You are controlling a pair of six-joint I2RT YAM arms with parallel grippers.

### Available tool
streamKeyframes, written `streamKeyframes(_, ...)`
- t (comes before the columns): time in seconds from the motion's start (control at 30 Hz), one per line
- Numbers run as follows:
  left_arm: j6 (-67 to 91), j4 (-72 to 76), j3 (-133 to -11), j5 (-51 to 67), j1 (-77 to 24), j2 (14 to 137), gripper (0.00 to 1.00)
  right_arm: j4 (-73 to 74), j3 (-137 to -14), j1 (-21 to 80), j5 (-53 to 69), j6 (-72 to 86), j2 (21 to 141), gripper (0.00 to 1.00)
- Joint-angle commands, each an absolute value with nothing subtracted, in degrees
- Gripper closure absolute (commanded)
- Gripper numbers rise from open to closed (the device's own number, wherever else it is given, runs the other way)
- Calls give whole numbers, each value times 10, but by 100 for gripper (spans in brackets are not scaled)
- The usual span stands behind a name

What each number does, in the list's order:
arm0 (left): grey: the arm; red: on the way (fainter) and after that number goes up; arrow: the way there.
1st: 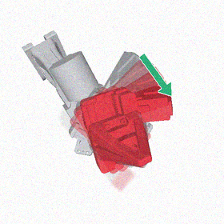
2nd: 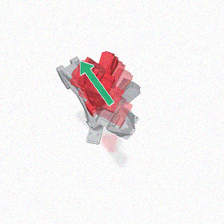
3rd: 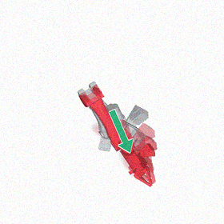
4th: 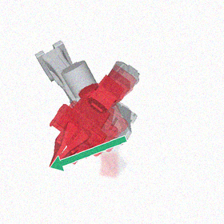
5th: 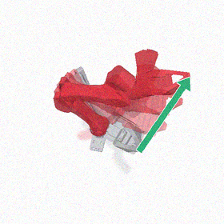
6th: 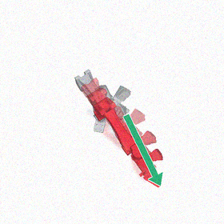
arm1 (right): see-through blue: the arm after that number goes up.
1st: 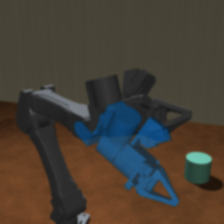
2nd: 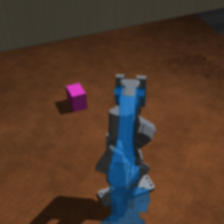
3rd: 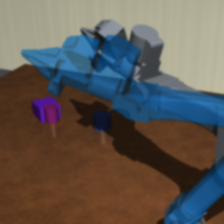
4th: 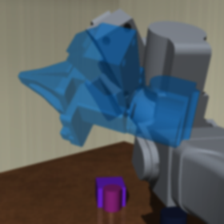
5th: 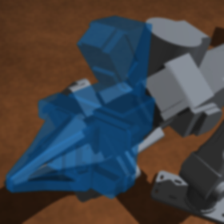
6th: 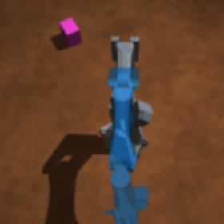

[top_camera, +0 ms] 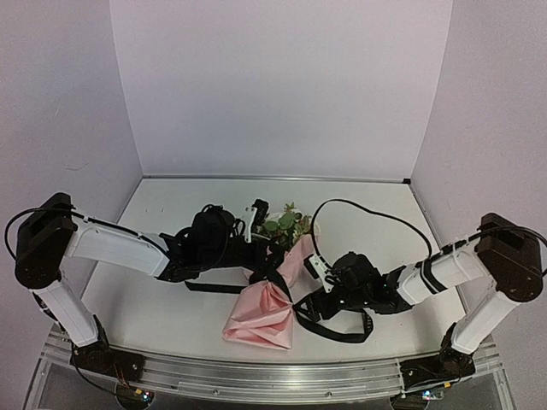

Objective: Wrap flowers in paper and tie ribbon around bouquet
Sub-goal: Cross the half-tied ribbon over the folded bouquet.

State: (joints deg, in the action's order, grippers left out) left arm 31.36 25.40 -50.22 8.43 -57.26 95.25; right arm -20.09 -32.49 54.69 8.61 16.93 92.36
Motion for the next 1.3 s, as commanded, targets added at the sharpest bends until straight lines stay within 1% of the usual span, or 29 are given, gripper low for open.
streamKeyframes(0.0,299,248,-502,73,-567,917,100,-288,-344,550,88,107,959,22)
streamKeyframes(0.1,299,250,-493,81,-564,911,100,-289,-354,553,108,127,968,24)
streamKeyframes(0.3,279,267,-470,129,-559,902,100,-287,-335,566,36,121,928,27)
streamKeyframes(0.37,263,257,-466,150,-556,899,100,-243,-333,567,15,108,901,27)
streamKeyframes(0.47,254,237,-459,180,-545,895,100,-157,-359,577,37,88,876,29)
streamKeyframes(0.57,258,229,-447,202,-530,891,100,-139,-368,600,41,78,884,29)
streamKeyframes(0.73,261,235,-426,234,-517,887,100,-139,-383,608,65,95,914,30)
streamKeyframes(0.9,265,238,-426,249,-514,899,100,-138,-407,623,58,92,948,29)
streamKeyframes(1.03,272,250,-423,255,-514,905,100,-141,-421,624,53,104,983,30)
streamKeyframes(1.17,274,255,-425,256,-514,909,100,-157,-427,628,24,110,1010,34)
streamKeyframes(1.27,274,256,-426,251,-514,906,100,-175,-422,630,-3,110,1021,45)
